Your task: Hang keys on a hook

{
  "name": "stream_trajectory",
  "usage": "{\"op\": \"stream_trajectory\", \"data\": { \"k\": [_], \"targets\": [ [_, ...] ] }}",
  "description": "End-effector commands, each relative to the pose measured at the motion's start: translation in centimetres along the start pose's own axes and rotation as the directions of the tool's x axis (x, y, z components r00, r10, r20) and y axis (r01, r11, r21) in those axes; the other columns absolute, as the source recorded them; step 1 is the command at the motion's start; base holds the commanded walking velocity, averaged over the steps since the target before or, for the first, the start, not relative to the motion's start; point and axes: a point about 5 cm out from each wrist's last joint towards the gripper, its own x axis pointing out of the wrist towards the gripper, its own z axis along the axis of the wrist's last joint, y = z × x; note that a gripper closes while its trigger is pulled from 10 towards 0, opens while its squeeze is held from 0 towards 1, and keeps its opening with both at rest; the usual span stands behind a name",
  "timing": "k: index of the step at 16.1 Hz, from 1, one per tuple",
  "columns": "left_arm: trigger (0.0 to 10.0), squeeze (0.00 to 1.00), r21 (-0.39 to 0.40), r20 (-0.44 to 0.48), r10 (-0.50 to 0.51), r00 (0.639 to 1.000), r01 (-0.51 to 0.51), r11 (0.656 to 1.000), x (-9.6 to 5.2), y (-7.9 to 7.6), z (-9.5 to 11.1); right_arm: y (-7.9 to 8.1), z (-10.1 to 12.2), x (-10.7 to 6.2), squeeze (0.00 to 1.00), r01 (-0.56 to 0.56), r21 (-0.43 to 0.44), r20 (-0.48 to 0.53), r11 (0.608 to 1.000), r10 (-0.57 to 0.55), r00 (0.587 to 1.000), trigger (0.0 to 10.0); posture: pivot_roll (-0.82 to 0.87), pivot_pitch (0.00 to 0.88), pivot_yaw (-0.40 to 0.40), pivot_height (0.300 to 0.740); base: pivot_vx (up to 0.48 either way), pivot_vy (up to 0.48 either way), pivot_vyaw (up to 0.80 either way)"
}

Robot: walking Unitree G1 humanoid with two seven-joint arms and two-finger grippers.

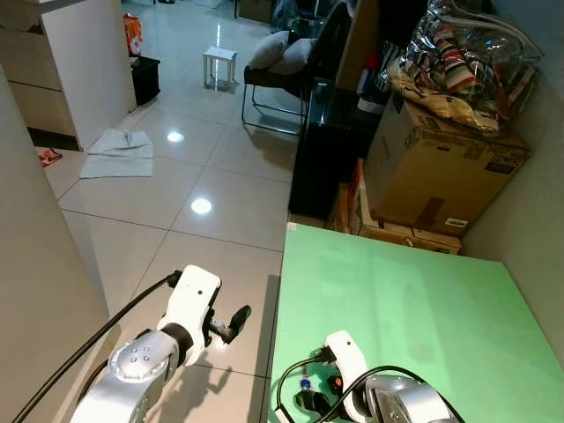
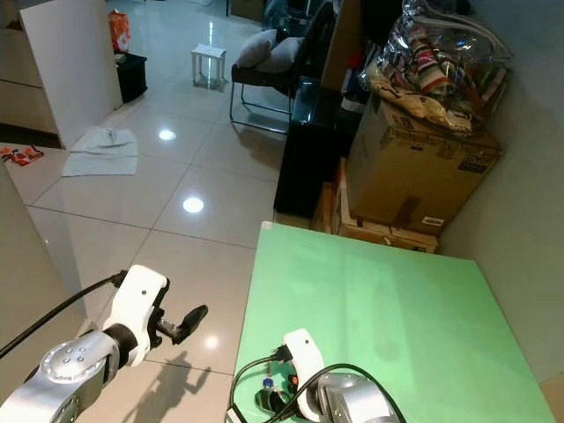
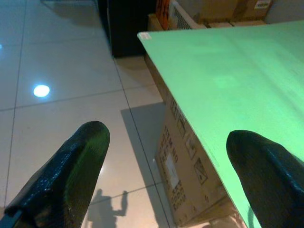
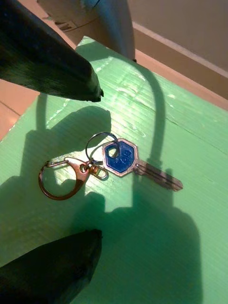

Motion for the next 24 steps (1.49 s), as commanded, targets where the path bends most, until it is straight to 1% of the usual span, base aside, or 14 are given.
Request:
{"op": "stream_trajectory", "data": {
  "k": [1, 5, 6, 7, 8, 10, 12, 17, 18, 19, 20, 21, 22, 24],
  "targets": [
    [10.0, 0.00, 0.007, 0.002, -0.013, 1.000, 0.013, 1.000, -0.1, -0.5, 0.2, -0.5, -1.6, 0.0, 1.00, 0.023, -0.015, -0.076, 1.000, -0.024, 0.997, 0.0, 0.06, 0.044, -0.145, 0.740, 0.000, 0.000, 0.00],
    [10.0, 0.00, 0.005, -0.001, -0.013, 1.000, 0.013, 1.000, -0.1, -0.6, 0.1, -0.8, -1.9, 0.1, 1.00, 0.041, -0.053, -0.093, 0.998, -0.045, 0.995, 0.0, 0.06, 0.047, -0.146, 0.740, 0.000, 0.000, 0.00],
    [10.0, 0.00, 0.004, -0.003, -0.014, 1.000, 0.014, 1.000, -0.1, -0.6, 0.0, -1.1, -1.9, 0.0, 1.00, 0.062, -0.074, -0.100, 0.995, -0.069, 0.993, 4.8, 0.06, 0.048, -0.147, 0.740, 0.000, 0.000, 0.00],
    [10.0, 0.00, -0.008, -0.007, -0.024, 1.000, 0.024, 1.000, -0.1, -0.8, 0.0, -1.3, -2.0, 0.0, 1.00, 0.068, -0.099, -0.110, 0.993, -0.079, 0.991, 10.0, 0.06, 0.048, -0.147, 0.740, 0.000, 0.000, 0.00],
    [10.0, 0.00, -0.018, -0.010, -0.034, 0.999, 0.034, 0.999, -0.1, -0.9, -0.1, -1.5, -2.1, -0.1, 1.00, 0.072, -0.128, -0.117, 0.989, -0.087, 0.989, 10.0, 0.06, 0.048, -0.148, 0.740, 0.000, 0.000, 0.00],
    [10.0, 0.00, -0.015, -0.010, -0.036, 0.999, 0.036, 0.999, -0.1, -1.0, 0.0, -1.9, -2.6, -0.4, 1.00, 0.090, -0.190, -0.134, 0.978, -0.116, 0.984, 0.0, 0.05, 0.050, -0.149, 0.740, 0.000, 0.000, 0.00],
    [10.0, 0.00, -0.015, -0.014, -0.040, 0.999, 0.040, 0.999, 0.0, -1.0, 0.0, -2.5, -3.3, -0.5, 1.00, 0.097, -0.227, -0.159, 0.969, -0.135, 0.978, 0.0, 0.05, 0.050, -0.150, 0.740, 0.000, 0.000, 0.00],
    [10.0, 0.00, -0.018, -0.023, -0.049, 0.999, 0.048, 0.999, 0.1, -1.3, -0.2, -2.7, -3.7, -0.5, 1.00, 0.089, -0.244, -0.168, 0.966, -0.133, 0.977, 0.0, 0.05, 0.049, -0.150, 0.740, 0.000, 0.000, 0.00],
    [10.0, 0.00, -0.018, -0.023, -0.048, 0.999, 0.048, 0.999, 0.1, -1.3, -0.2, -2.8, -3.6, -0.4, 0.96, 0.102, -0.251, -0.160, 0.963, -0.145, 0.977, 0.7, 0.05, 0.048, -0.150, 0.740, 0.000, 0.000, 0.00],
    [10.0, 0.00, -0.018, -0.022, -0.049, 0.999, 0.048, 0.999, 0.1, -1.3, -0.2, -3.3, -3.3, -0.4, 0.33, 0.151, -0.294, -0.139, 0.944, -0.199, 0.970, 7.5, 0.05, 0.048, -0.151, 0.740, 0.000, 0.000, 0.00],
    [10.0, 0.00, -0.018, -0.023, -0.049, 0.999, 0.049, 0.999, 0.1, -1.3, -0.2, -3.3, -3.2, -0.4, 0.00, 0.146, -0.301, -0.134, 0.942, -0.194, 0.972, 10.0, 0.05, 0.047, -0.150, 0.740, 0.000, 0.000, 0.00],
    [10.0, 0.00, -0.017, -0.023, -0.051, 0.998, 0.051, 0.999, 0.1, -1.3, -0.2, -3.1, -3.3, -0.5, 1.00, 0.124, -0.302, -0.140, 0.945, -0.173, 0.975, 10.0, 0.05, 0.048, -0.150, 0.740, 0.000, 0.000, 0.00],
    [10.0, 0.00, -0.017, -0.024, -0.051, 0.998, 0.051, 0.999, 0.1, -1.4, -0.2, -3.3, -3.3, -0.8, 1.00, 0.137, -0.358, -0.142, 0.924, -0.199, 0.970, 10.0, 0.05, 0.049, -0.151, 0.740, 0.000, 0.000, 0.00],
    [10.0, 0.00, -0.017, -0.028, -0.051, 0.998, 0.051, 0.999, 0.1, -1.4, -0.3, -3.3, -3.0, -1.0, 1.00, 0.144, -0.365, -0.125, 0.920, -0.201, 0.972, 10.0, 0.05, 0.050, -0.151, 0.740, 0.000, 0.000, 0.00]
  ]
}}
